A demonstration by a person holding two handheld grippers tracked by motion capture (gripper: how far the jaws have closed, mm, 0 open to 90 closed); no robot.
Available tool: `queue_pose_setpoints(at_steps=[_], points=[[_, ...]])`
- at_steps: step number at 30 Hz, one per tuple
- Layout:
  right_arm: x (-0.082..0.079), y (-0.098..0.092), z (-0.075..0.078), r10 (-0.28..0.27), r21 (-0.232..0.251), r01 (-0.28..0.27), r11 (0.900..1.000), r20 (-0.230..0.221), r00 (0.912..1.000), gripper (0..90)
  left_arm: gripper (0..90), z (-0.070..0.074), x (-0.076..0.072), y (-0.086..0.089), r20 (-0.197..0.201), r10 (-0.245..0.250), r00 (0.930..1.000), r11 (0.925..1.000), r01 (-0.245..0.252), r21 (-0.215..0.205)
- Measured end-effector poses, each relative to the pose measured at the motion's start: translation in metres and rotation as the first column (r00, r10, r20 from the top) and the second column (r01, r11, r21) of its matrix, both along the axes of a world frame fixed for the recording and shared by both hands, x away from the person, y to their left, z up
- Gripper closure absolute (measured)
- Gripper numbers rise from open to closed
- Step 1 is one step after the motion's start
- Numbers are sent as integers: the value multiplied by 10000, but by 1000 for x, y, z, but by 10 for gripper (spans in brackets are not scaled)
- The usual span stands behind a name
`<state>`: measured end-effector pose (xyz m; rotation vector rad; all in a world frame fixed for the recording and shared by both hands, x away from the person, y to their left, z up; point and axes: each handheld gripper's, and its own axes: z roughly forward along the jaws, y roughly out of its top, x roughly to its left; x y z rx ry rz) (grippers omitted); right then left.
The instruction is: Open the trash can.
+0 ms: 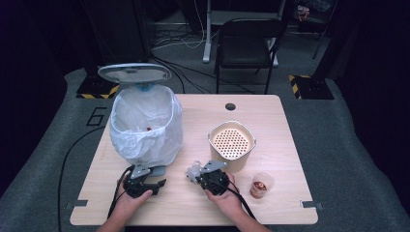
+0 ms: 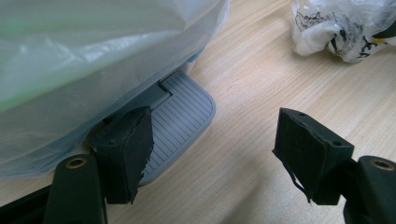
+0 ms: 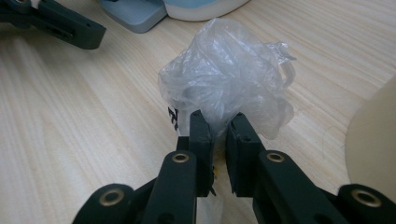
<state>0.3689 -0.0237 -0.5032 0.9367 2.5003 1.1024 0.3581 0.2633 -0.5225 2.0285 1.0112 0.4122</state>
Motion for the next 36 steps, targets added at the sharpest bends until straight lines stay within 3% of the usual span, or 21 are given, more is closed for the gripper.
queue_pose_setpoints(at_steps=[6,13,24,29,36], points=[[-3,1,6,181,84,-182,9998,110,9998,834,280,0,0,0,-8,3,10000,10000,-3,-19],[-14,4,30,545,517,-553,9971,163,9984,832,280,0,0,0,-9,10,10000,10000,-10,-34],[-14,13,58,1289,900,-1292,9875,95,9916,831,280,0,0,1,-30,-7,10000,10000,7,-23],[-15,14,67,1396,915,-1402,9859,124,9901,831,280,-1,0,1,37,25,10000,9999,-25,-161],[-14,14,92,1378,1100,-1406,9839,325,9899,831,281,-1,-1,1,61,42,10000,9999,-41,-157]])
